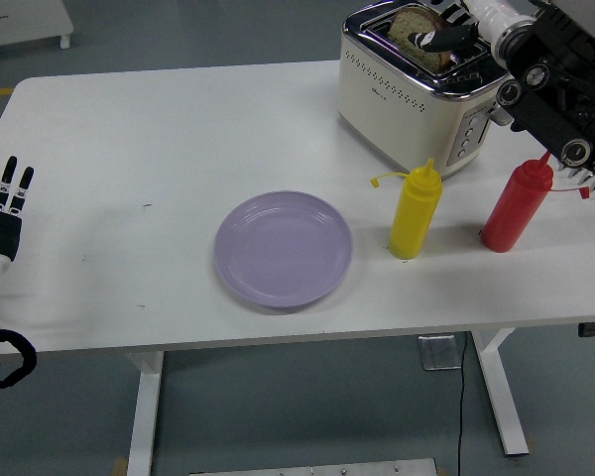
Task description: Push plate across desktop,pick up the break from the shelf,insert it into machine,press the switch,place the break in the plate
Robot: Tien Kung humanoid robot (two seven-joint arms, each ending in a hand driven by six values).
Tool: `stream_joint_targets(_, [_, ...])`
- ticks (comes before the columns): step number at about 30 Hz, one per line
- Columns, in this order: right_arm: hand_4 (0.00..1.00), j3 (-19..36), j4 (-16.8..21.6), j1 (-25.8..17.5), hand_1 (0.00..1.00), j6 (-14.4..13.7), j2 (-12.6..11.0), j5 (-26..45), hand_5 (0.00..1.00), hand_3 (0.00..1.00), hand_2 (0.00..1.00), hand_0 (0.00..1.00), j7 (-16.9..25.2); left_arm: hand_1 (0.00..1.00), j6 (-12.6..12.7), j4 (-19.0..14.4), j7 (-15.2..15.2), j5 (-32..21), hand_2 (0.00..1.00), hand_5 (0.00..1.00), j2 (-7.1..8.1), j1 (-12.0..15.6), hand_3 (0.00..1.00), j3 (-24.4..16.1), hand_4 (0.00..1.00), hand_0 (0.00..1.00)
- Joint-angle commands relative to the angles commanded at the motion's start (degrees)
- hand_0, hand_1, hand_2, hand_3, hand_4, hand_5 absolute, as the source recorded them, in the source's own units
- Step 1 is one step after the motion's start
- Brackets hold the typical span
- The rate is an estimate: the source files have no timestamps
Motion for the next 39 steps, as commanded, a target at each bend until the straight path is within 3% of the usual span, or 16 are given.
stream_joint_targets(4, [0.761, -1.4, -1.1, 0.6, 0.615, -0.5, 0.8, -0.7, 0.369, 0.757, 0.654, 0.542, 0.0, 0.869, 0.0, 0.0, 0.0, 0.0, 0.929, 0.998, -0.01, -0.1, 0.82, 0.1, 0.621, 0.828])
stream_joint_targets(5, [0.742, -1.7, -1.4, 0.8, 0.563, -0.6, 1.0, -0.8, 0.35, 0.728, 0.621, 0.471, 0.0, 0.869, 0.0, 0.0, 0.0, 0.0, 0.929, 0.998, -0.01, -0.1, 0.82, 0.1, 0.621, 0.828])
stream_joint_targets(10, [0.742, -3.1, -2.2, 1.3, 0.563, -0.8, 1.5, -1.7, 0.35, 0.728, 0.621, 0.471, -0.1, 0.869, 0.0, 0.1, 0.0, 0.0, 0.929, 0.998, -0.03, -0.1, 0.82, 0.2, 0.621, 0.828])
stream_joint_targets(11, [0.711, -3.3, -2.2, 1.3, 0.515, -0.9, 1.6, -2.1, 0.318, 0.693, 0.592, 0.409, -0.2, 0.869, 0.0, 0.1, 0.0, 0.0, 0.929, 0.998, -0.03, -0.1, 0.819, 0.2, 0.621, 0.828])
stream_joint_targets(16, [0.711, -4.5, -2.3, 1.5, 0.515, -2.8, 2.1, -4.4, 0.318, 0.693, 0.592, 0.409, -0.6, 0.869, 0.0, 0.1, -0.1, -0.1, 0.929, 0.998, -0.02, -0.1, 0.819, 0.3, 0.621, 0.828])
stream_joint_targets(17, [0.56, -4.6, -2.3, 1.6, 0.422, -3.2, 2.2, -4.9, 0.132, 0.59, 0.514, 0.318, -0.6, 0.871, 0.0, 0.1, -0.1, -0.1, 0.928, 0.998, -0.02, -0.1, 0.82, 0.3, 0.621, 0.829])
stream_joint_targets(22, [0.56, -5.6, -2.4, 1.8, 0.422, -4.4, 2.6, -7.4, 0.132, 0.59, 0.514, 0.318, -0.8, 0.871, 0.0, 0.1, -0.1, -0.1, 0.928, 0.998, -0.02, -0.2, 0.82, 0.4, 0.621, 0.829])
stream_joint_targets(23, [0.515, -5.8, -2.4, 1.9, 0.4, -4.5, 2.7, -8.0, 0.091, 0.553, 0.494, 0.256, -0.8, 0.869, 0.0, 0.1, -0.1, -0.1, 0.929, 0.998, -0.02, -0.2, 0.819, 0.4, 0.621, 0.828])
stream_joint_targets(25, [0.515, -6.2, -2.4, 1.9, 0.4, -4.6, 2.8, -8.8, 0.091, 0.553, 0.494, 0.256, -0.8, 0.869, 0.0, 0.2, -0.1, -0.1, 0.929, 0.998, -0.02, -0.2, 0.819, 0.4, 0.621, 0.828])
stream_joint_targets(39, [0.475, -6.9, -0.8, 2.4, 0.376, -3.2, 2.0, -13.1, 0.049, 0.538, 0.478, 0.217, -0.8, 0.869, 0.0, 0.2, -0.1, -0.1, 0.928, 0.998, 0.06, -0.3, 0.818, 0.3, 0.62, 0.827])
